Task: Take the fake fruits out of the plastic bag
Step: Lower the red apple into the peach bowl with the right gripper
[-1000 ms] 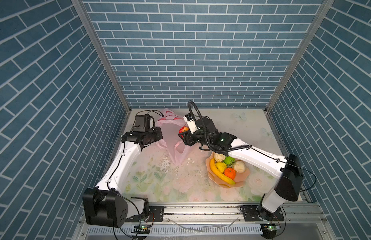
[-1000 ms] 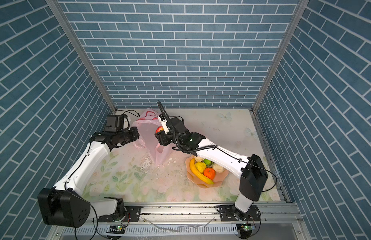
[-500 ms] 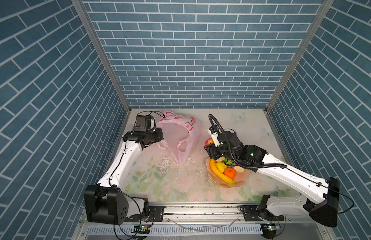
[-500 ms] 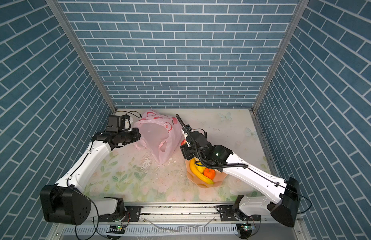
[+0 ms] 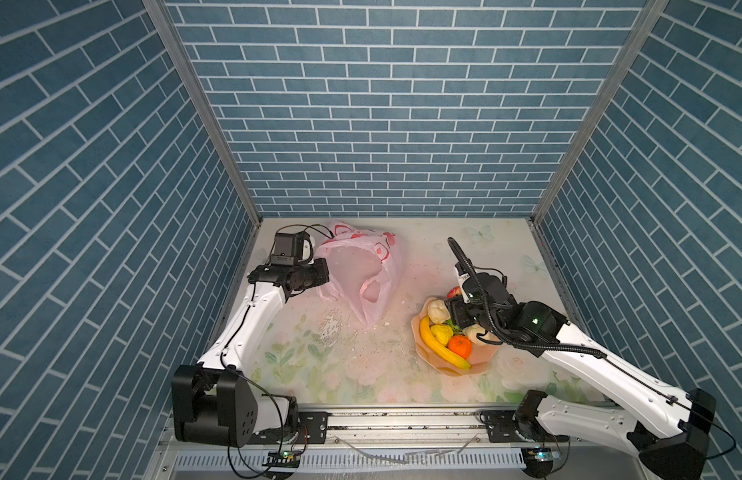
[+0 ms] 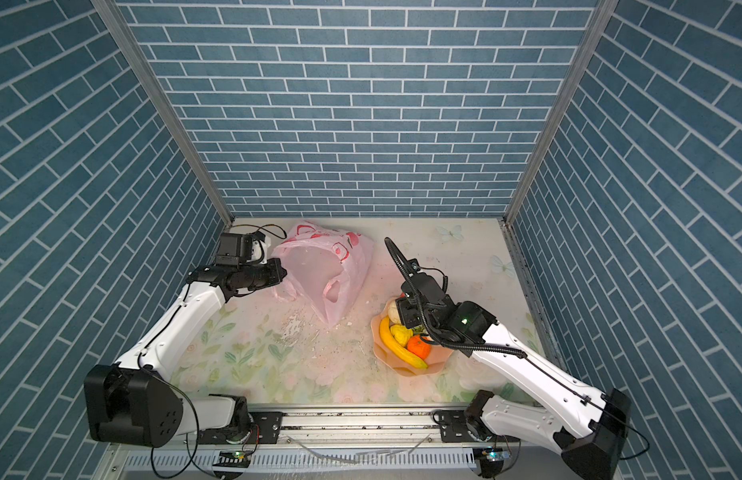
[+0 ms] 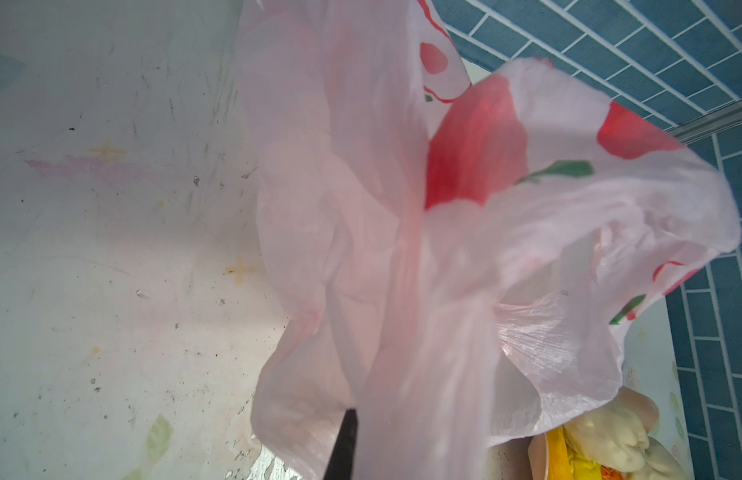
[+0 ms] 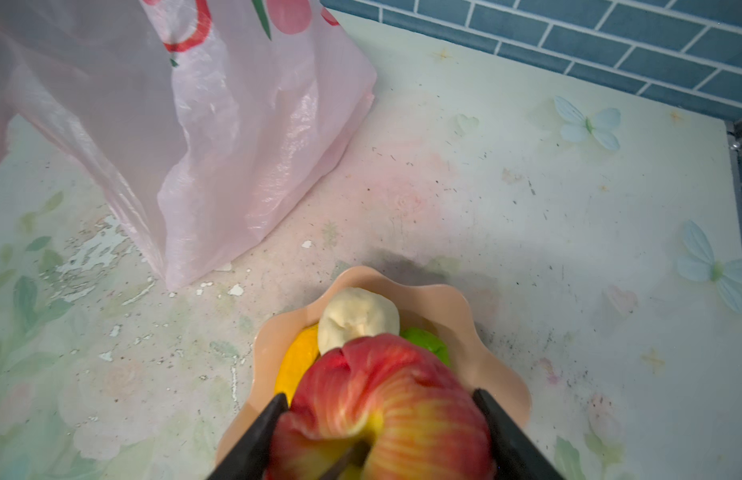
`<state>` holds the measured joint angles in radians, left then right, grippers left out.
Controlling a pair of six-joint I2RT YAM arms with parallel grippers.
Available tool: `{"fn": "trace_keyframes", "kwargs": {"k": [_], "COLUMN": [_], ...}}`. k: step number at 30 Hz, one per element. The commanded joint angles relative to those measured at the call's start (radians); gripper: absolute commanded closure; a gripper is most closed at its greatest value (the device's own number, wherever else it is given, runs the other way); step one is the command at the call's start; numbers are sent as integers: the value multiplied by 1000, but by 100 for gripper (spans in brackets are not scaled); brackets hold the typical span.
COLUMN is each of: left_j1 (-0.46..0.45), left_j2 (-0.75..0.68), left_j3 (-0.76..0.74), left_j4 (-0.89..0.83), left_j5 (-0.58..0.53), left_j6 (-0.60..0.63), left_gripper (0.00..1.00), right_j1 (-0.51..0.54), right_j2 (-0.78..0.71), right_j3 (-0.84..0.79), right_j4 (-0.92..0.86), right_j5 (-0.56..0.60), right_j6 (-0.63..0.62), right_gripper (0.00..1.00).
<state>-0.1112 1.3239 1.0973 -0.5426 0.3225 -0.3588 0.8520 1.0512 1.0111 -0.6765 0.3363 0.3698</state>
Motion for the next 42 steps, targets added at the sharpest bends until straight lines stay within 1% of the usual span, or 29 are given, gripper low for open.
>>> {"fn": "trace_keyframes", "kwargs": {"k": [1, 4, 16, 25, 33, 42], "left_j1": [4, 4, 4, 4, 4, 4], "left_j2": [-25, -30, -18, -24, -16, -17], "left_j3": [-11, -11, -11, -9, -10, -10], "left_j4": [15, 14, 15, 10, 10, 7], "left_j5": [12, 11, 29, 23, 26, 26], "left_j6": [14, 14, 11, 18, 18, 19], "left_gripper": [90, 90, 90, 90, 90, 90], "right_j1": [-37, -77, -247, -341, -388, -416], "right_j2": [-13, -6, 81, 143, 182, 218], "right_j3": [-35, -42, -84, -140, -169, -184], "right_j4": [-24, -21, 38, 100, 142, 165], "right_j5": [-3, -14, -137, -200, -231, -237], "right_j6": [26, 24, 26, 23, 19, 11], "right_gripper": [58, 57, 57, 56, 54, 53]}}
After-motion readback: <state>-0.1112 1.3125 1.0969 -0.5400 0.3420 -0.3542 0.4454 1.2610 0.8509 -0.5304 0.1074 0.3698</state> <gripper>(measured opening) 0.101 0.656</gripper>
